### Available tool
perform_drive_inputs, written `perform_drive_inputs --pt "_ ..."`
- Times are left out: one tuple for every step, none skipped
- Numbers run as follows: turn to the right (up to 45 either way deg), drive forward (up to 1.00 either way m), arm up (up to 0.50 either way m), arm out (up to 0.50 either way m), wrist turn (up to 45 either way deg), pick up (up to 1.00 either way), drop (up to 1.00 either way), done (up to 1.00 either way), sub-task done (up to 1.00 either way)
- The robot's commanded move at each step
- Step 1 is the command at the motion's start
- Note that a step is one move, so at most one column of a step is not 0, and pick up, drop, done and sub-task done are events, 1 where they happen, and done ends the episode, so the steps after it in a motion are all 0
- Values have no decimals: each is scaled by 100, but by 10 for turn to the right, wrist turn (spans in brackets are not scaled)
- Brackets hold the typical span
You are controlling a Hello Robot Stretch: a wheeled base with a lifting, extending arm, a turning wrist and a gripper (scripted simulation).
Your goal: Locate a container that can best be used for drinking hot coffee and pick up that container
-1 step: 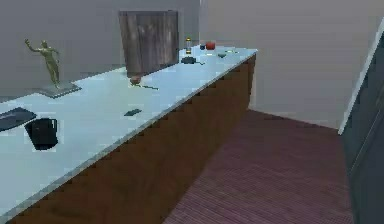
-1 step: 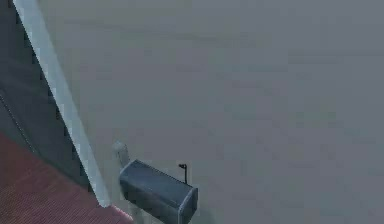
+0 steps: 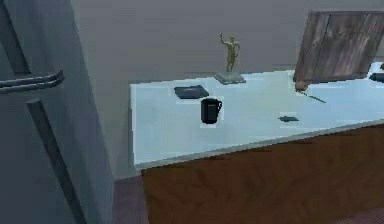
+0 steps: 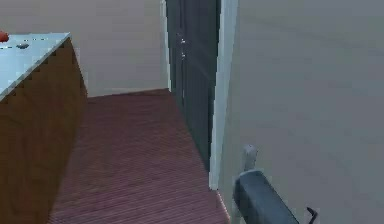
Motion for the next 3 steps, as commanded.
perform_drive_inputs --pt "-150 0 0 0 0 0 0 0 0" --pt "0 15 0 0 0 0 0 0 0" --pt "-450 0 0 0 0 0 0 0 0"
